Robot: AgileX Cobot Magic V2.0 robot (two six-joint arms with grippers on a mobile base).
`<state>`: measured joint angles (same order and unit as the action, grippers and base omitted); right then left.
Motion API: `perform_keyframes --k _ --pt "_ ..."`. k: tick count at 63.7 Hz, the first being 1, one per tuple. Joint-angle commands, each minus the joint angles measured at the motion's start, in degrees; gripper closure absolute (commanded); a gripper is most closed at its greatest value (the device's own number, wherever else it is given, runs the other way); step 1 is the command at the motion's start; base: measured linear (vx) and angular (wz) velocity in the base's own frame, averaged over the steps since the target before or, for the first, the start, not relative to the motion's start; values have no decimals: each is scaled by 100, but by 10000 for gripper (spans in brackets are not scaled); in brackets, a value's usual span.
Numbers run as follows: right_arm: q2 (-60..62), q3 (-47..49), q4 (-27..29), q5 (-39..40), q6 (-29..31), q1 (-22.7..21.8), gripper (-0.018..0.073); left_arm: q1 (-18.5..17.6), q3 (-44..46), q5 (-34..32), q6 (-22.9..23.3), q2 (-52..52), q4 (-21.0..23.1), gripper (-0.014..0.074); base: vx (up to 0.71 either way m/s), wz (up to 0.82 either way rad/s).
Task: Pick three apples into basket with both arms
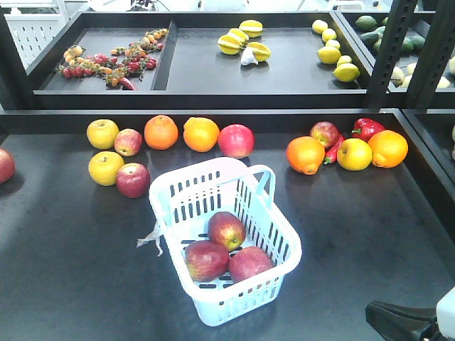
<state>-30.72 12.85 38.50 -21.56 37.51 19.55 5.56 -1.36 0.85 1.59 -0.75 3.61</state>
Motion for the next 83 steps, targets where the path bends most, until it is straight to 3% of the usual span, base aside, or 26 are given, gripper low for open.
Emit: perform_keyframes --k 1,38,47,65,83 --pt "6 147 88 259 27 -14 564 -5 -136 -443 7 -86 45 603 0 0" --pt "6 147 79 258 27 -8 564 -5 -136 -443 7 -86 45 603 0 0" --pt "90 136 -530 265 -36 -8 564 -5 -136 -443 7 -86 45 603 0 0" --pt "1221 -746 -2010 1358 -1876 -134 564 -5 -136 -443 7 -86 45 603 0 0" --pt "2498 -874 -3116 1078 -2895 -1458 564 -5 -136 -443 7 -86 45 603 0 0"
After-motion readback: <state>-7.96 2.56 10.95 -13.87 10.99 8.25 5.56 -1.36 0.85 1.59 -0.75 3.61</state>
